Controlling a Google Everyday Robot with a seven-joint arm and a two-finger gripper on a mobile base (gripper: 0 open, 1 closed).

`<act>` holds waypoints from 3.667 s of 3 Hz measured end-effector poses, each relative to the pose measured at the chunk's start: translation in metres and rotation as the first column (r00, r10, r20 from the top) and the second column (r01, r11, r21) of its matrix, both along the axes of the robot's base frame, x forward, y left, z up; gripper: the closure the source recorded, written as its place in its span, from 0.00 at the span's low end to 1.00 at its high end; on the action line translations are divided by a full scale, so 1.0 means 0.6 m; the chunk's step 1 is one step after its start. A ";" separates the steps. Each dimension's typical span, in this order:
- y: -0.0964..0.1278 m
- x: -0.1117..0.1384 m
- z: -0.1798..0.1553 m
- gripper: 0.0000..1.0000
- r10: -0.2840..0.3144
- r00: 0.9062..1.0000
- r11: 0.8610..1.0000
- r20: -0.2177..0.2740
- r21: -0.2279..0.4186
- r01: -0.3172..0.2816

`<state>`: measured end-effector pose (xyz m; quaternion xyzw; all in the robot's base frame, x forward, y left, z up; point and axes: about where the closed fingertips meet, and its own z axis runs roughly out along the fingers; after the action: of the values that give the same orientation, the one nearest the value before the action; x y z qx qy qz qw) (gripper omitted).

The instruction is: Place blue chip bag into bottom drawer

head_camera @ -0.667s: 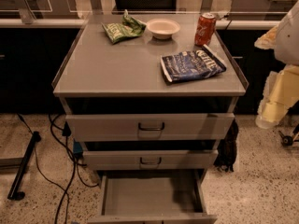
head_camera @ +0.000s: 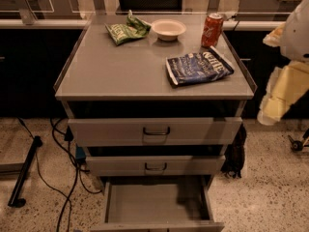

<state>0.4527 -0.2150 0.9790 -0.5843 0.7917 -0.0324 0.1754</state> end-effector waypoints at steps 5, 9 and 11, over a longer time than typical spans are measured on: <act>0.030 0.240 -0.010 0.00 -0.297 0.951 0.937 0.084 0.214 0.274; 0.003 0.375 -0.115 0.00 -0.558 0.828 0.820 0.064 0.202 0.536; -0.004 0.422 -0.163 0.00 -0.636 0.771 0.750 0.014 0.246 0.614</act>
Offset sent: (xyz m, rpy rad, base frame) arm 0.0875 0.0106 0.0055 0.1359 -0.0886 -0.1850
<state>0.7060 -0.2171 0.8815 -0.2590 0.9303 -0.0265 0.2583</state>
